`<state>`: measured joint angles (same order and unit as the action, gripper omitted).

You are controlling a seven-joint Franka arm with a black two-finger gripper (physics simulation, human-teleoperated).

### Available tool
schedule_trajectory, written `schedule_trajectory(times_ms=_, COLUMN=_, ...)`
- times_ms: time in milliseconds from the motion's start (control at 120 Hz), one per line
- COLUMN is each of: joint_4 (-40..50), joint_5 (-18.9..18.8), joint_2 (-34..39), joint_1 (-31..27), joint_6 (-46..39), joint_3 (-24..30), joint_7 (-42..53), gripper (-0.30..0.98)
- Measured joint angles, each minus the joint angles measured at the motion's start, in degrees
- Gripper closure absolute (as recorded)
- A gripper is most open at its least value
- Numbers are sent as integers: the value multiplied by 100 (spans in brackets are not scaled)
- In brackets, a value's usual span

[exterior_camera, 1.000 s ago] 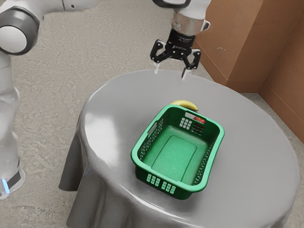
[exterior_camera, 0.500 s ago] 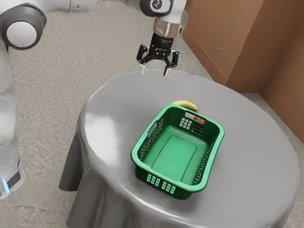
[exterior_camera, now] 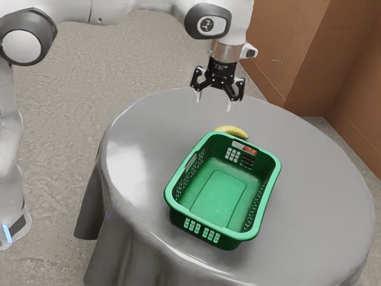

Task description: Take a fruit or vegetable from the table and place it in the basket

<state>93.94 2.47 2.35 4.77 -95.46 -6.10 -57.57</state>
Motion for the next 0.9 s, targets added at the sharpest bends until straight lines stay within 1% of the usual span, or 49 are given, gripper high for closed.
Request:
schedule_trajectory(times_ms=83, joint_4=-57, joint_5=-69, joint_2=-373, joint_1=-118, joint_6=-344, joint_3=-19, joint_7=553, gripper=0)
schedule_trajectory(times_ms=208, joint_4=-74, joint_5=-113, joint_2=-645, joint_1=-332, joint_6=-819, joint_3=-29, joint_7=1412, gripper=0)
schedule_trajectory(times_ms=350, joint_4=-83, joint_5=-125, joint_2=-800, joint_1=-936, joint_6=-1176, joint_3=-34, joint_7=2346, gripper=0)
schedule_trajectory(times_ms=433, joint_4=-279, joint_5=-128, joint_2=-944, joint_1=-1179, joint_6=-1303, joint_3=-33, joint_7=2861, gripper=0)
schedule_trajectory(times_ms=583, joint_4=-421, joint_5=-115, joint_2=-1287, joint_1=-1085, joint_6=-1513, joint_3=8, joint_7=3684, gripper=0)
schedule_trajectory(times_ms=700, joint_4=-505, joint_5=-94, joint_2=-1540, joint_1=-1132, joint_6=-1661, joint_3=6, joint_7=4213, gripper=0)
schedule_trajectory(times_ms=900, joint_4=-358, joint_5=73, joint_2=-1591, joint_1=-1091, joint_6=-1798, joint_3=-3, joint_7=4907, gripper=0)
